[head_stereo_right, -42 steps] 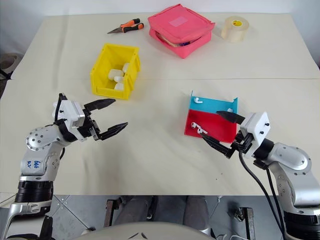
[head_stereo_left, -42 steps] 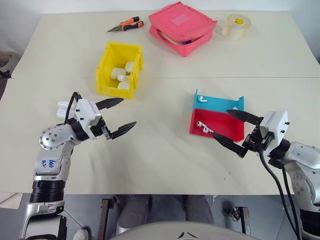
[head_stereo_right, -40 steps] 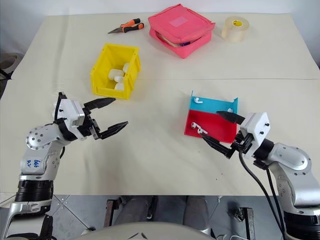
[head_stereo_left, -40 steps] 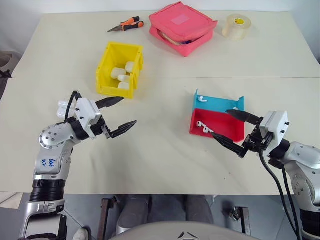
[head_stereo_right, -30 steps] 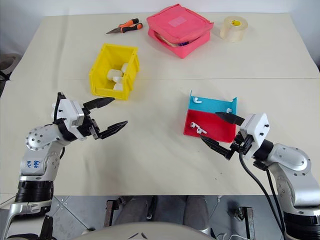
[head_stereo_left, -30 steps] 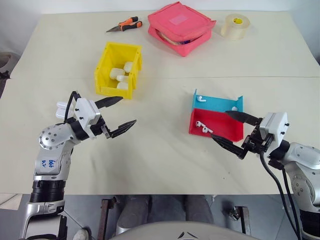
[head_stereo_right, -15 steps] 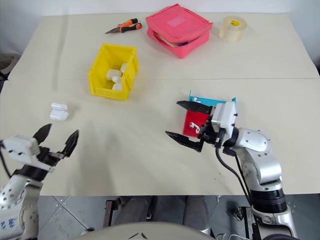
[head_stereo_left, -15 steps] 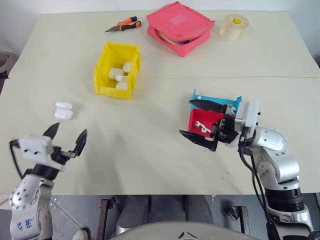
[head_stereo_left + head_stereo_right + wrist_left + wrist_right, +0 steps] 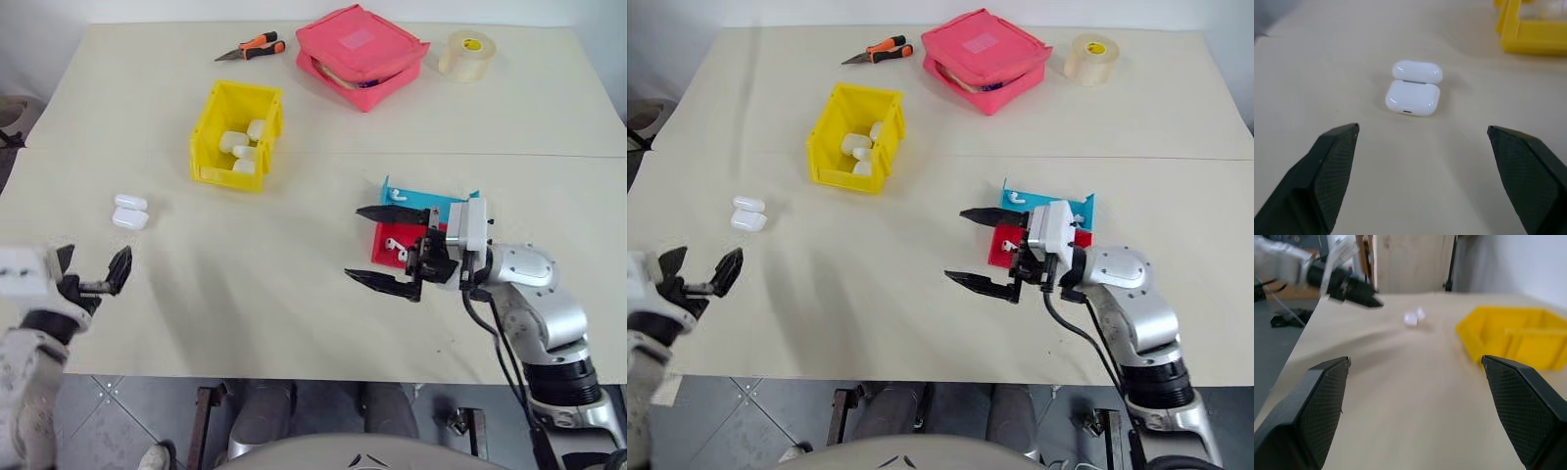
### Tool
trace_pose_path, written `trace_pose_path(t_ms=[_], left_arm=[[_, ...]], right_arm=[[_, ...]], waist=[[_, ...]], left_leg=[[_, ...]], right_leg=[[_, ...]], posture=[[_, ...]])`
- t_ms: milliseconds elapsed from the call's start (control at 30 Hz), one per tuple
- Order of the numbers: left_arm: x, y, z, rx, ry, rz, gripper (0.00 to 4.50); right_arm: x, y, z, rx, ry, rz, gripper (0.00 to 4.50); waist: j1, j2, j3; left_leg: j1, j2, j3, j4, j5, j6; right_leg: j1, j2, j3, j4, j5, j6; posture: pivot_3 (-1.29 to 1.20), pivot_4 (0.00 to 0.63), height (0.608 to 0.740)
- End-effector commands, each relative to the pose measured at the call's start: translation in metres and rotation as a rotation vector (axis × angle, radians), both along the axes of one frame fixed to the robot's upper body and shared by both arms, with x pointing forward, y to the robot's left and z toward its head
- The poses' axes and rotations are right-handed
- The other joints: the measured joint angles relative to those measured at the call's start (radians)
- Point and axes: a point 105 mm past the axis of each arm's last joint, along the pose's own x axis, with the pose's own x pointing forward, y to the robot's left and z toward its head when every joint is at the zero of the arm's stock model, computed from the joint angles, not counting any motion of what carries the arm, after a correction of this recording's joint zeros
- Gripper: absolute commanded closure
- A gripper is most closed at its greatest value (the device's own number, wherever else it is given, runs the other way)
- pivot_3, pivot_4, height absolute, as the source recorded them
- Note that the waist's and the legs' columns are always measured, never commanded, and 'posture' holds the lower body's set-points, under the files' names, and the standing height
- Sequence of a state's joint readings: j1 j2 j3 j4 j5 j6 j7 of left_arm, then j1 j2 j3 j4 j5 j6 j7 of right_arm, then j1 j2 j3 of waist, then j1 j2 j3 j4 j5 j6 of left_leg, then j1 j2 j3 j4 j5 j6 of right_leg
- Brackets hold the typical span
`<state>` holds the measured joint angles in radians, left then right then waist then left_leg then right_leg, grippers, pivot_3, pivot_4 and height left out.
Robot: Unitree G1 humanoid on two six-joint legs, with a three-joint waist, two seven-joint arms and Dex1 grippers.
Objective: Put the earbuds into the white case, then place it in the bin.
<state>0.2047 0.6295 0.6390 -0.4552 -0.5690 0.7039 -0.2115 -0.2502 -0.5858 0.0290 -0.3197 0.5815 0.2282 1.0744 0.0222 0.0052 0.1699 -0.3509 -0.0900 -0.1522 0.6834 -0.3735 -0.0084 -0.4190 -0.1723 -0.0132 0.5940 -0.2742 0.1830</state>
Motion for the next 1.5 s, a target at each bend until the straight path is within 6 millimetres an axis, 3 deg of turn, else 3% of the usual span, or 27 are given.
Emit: trace_pose_path(t_ms=[33, 200, 433, 800, 1167, 1267, 1367, 1500], left_arm=[[0.016, 0.014, 0.011, -0.040, 0.099, -0.033, 0.03], [0.040, 0.030, 0.016, -0.018, 0.294, -0.055, 0.03], [0.057, 0.030, 0.012, -0.024, 0.414, -0.137, 0.03], [0.077, 0.025, -0.004, -0.007, 0.483, -0.187, 0.03], [0.091, 0.021, -0.011, -0.001, 0.446, -0.228, 0.03], [0.089, 0.022, -0.016, -0.004, 0.460, -0.221, 0.62], [0.086, 0.022, -0.018, -0.008, 0.469, -0.221, 1.53], [0.082, 0.024, -0.017, -0.025, 0.451, -0.214, 1.70]], right_arm=[[-0.007, -0.006, 0.006, -0.015, -0.009, 0.013, 0.00], [-0.004, -0.013, 0.003, -0.037, -0.006, -0.032, 0.00], [-0.008, -0.012, 0.001, -0.026, -0.001, -0.052, 0.00], [-0.011, -0.009, 0.003, -0.008, -0.012, -0.084, 0.00], [-0.012, -0.010, 0.002, 0.001, -0.009, -0.106, 0.00], [-0.013, -0.009, 0.002, 0.001, -0.007, -0.107, 0.00], [-0.013, -0.009, 0.002, 0.001, -0.004, -0.108, 0.00], [-0.013, -0.009, 0.001, -0.001, -0.001, -0.105, 0.00]], waist=[[-0.005, 0.000, 0.000], [-0.019, -0.001, 0.000], [-0.034, -0.001, 0.001], [-0.028, -0.001, 0.001], [-0.026, -0.001, 0.001], [-0.024, -0.001, 0.001], [-0.025, -0.001, 0.001], [-0.027, -0.001, 0.001]], left_leg=[[0.000, 0.000, 0.000, 0.000, 0.000, 0.000], [-0.002, 0.001, 0.003, -0.001, -0.001, -0.001], [-0.002, 0.002, 0.005, -0.002, -0.001, -0.002], [-0.002, 0.002, 0.007, -0.001, -0.001, -0.003], [-0.001, 0.002, 0.007, 0.000, -0.001, -0.003], [-0.001, 0.002, 0.007, 0.000, -0.001, -0.003], [-0.001, 0.002, 0.007, 0.001, -0.001, -0.003], [-0.001, 0.002, 0.008, 0.001, -0.001, -0.003]], right_leg=[[-0.001, 0.000, 0.000, 0.001, 0.000, 0.000], [-0.007, 0.001, 0.002, 0.007, -0.001, -0.003], [-0.010, 0.002, 0.002, 0.009, -0.002, -0.003], [-0.011, 0.002, 0.002, 0.010, -0.002, -0.003], [-0.011, 0.002, 0.002, 0.012, -0.002, -0.003], [-0.011, 0.002, 0.002, 0.012, -0.002, -0.003], [-0.011, 0.002, 0.002, 0.013, -0.001, -0.003], [-0.011, 0.002, 0.002, 0.013, -0.002, -0.003]], posture=[[0.00, 0.150, 0.740], [0.00, 0.150, 0.740], [0.00, 0.150, 0.740], [0.00, 0.150, 0.740], [0.00, 0.150, 0.740], [0.00, 0.150, 0.740], [0.00, 0.150, 0.740], [0.00, 0.150, 0.740]])
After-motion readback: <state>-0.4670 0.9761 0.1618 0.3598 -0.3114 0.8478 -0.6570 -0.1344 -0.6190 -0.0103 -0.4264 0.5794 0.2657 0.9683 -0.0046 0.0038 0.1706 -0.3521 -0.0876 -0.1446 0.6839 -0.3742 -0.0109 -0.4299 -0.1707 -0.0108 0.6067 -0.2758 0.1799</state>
